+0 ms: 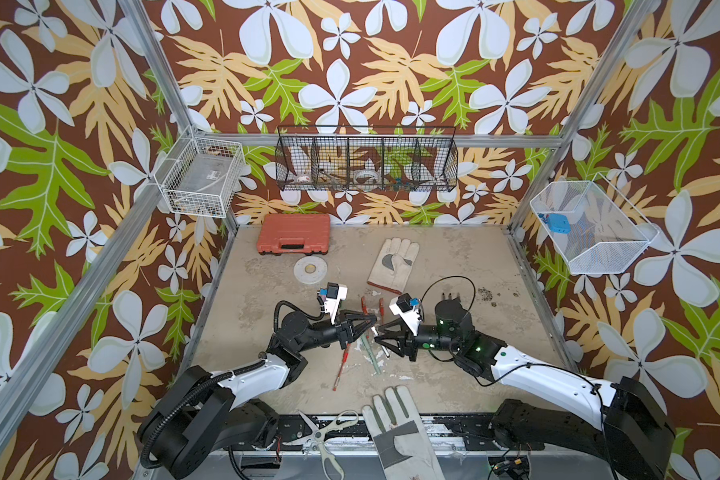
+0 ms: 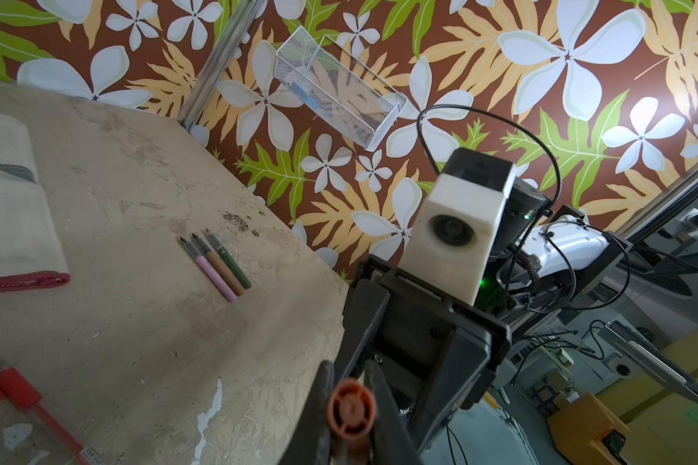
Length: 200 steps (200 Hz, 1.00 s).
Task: Open the pen caps
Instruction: 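Hold the marker with the right gripper while the left gripper pulls the cap off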
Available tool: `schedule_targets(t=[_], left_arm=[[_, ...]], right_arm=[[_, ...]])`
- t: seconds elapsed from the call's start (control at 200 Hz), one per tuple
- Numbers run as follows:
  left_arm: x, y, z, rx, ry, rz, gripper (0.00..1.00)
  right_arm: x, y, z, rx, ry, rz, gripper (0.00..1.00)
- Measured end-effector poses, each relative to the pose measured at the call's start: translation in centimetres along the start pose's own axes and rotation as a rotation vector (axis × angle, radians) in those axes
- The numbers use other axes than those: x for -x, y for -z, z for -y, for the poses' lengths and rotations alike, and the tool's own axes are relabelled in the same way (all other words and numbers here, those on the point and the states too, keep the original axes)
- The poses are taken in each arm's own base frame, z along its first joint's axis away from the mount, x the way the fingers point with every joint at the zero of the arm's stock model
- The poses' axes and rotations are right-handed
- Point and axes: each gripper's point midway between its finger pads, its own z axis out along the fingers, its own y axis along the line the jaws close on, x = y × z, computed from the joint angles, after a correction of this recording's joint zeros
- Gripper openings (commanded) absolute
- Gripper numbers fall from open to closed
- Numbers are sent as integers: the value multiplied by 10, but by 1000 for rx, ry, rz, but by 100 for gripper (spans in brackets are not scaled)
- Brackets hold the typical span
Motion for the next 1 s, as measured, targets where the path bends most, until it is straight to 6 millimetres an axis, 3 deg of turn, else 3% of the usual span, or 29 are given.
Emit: schedule_targets(t=[0.34, 0.475, 0.776, 1.001], left_arm=[[-5, -3, 4, -25, -18, -28, 0], [-6, -3, 5, -31, -21, -35, 0], [-8, -5, 0, -20, -11, -37, 0], [-3, 0, 0, 5, -18, 2, 0]], right_arm=[[-7, -8, -4, 55, -19, -38, 15], [-9, -8, -4, 60, -36, -42, 0], [-11, -9, 1, 25, -40, -41, 0], [-7, -10, 1, -109, 34, -13, 0]])
